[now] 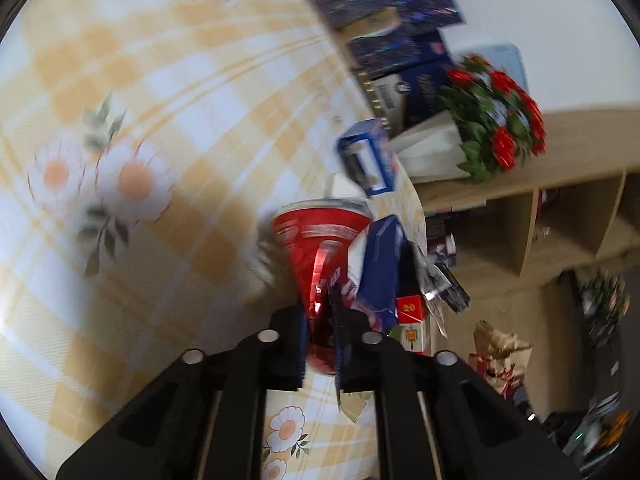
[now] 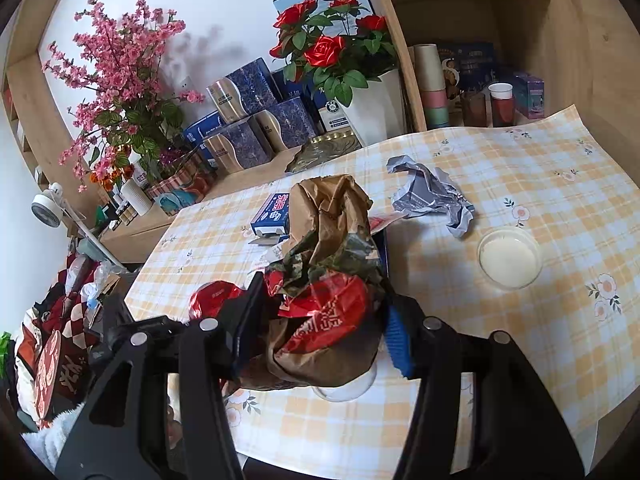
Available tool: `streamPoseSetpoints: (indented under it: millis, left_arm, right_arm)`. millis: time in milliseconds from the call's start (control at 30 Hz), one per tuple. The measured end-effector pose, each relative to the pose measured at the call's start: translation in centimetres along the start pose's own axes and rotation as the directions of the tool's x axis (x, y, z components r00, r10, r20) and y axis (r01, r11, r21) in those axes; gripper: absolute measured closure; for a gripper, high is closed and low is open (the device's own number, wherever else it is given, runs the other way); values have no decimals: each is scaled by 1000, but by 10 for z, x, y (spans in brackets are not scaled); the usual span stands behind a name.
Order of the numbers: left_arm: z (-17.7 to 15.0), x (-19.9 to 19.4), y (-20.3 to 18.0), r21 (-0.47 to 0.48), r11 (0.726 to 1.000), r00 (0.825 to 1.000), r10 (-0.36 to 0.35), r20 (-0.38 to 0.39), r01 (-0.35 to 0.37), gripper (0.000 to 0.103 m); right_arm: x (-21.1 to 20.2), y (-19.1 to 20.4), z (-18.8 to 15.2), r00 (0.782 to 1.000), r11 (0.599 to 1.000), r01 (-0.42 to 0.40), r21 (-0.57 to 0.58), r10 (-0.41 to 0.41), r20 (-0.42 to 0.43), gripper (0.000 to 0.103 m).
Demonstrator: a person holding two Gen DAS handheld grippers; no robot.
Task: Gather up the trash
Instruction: 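Grasp the crushed red Coca-Cola can with the left tool while the right tool lifts the bag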
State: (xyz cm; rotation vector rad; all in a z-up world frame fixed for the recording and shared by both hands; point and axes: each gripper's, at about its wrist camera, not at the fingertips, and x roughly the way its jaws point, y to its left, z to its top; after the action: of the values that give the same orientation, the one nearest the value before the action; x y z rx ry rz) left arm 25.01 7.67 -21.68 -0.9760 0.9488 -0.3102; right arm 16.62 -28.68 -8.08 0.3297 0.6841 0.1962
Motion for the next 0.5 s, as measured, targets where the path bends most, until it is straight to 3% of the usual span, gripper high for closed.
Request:
streamPoseSetpoints:
  millis: [200,500]
  left_arm:
    - [-6,-33,-44,213,976,998,38,49,-47,98]
    - [-38,-88,-58,316,945,995,63,83,-86,98]
  right_arm:
    - [-8,7,-16,1000,1000,-8,-12,7,-20,48]
    - [-36,15,-49,1000,999,-14,-31,13,-26,48]
